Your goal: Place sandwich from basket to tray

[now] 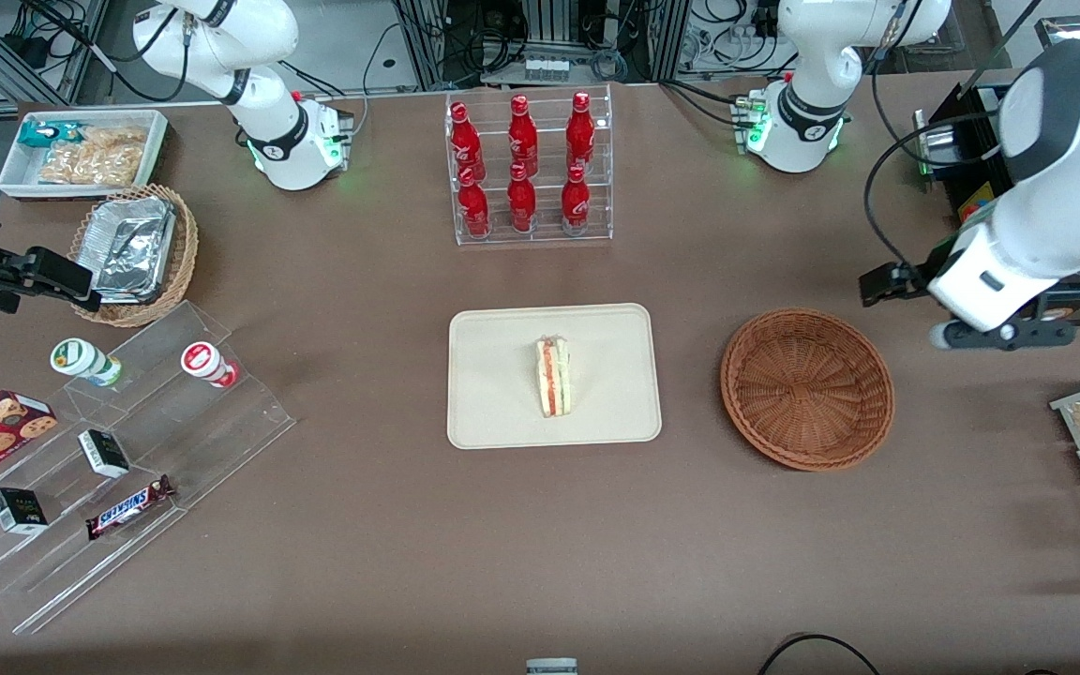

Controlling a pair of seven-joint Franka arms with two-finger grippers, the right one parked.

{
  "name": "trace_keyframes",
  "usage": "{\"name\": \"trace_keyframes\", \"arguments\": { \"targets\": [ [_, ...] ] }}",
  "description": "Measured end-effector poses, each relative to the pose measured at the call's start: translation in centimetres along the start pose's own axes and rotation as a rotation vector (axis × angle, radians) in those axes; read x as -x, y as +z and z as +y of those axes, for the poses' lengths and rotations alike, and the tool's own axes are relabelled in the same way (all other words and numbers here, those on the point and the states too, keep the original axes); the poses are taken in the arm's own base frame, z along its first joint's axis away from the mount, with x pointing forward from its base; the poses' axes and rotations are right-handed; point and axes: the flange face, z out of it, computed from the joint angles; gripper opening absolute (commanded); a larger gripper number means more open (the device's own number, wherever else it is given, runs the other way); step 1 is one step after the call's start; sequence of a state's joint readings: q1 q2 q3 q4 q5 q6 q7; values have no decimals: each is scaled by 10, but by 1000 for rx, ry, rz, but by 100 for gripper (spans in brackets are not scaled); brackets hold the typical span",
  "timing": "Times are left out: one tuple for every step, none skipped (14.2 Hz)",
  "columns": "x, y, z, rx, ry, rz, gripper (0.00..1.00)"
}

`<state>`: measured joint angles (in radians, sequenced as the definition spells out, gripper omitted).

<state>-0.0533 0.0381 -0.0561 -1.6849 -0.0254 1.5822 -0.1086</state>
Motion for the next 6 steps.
{"name": "trace_keyframes", "arguments": {
  "targets": [
    [4, -8, -6, 2, -6, 16, 100],
    [8, -16, -13, 3, -10, 32, 100],
    [11, -23, -21, 4, -6, 46, 100],
    [14, -30, -29, 2, 2, 61, 100],
    [17, -36, -36, -12, 10, 75, 100],
    [18, -40, -40, -38, 13, 91, 100]
  ]
}}
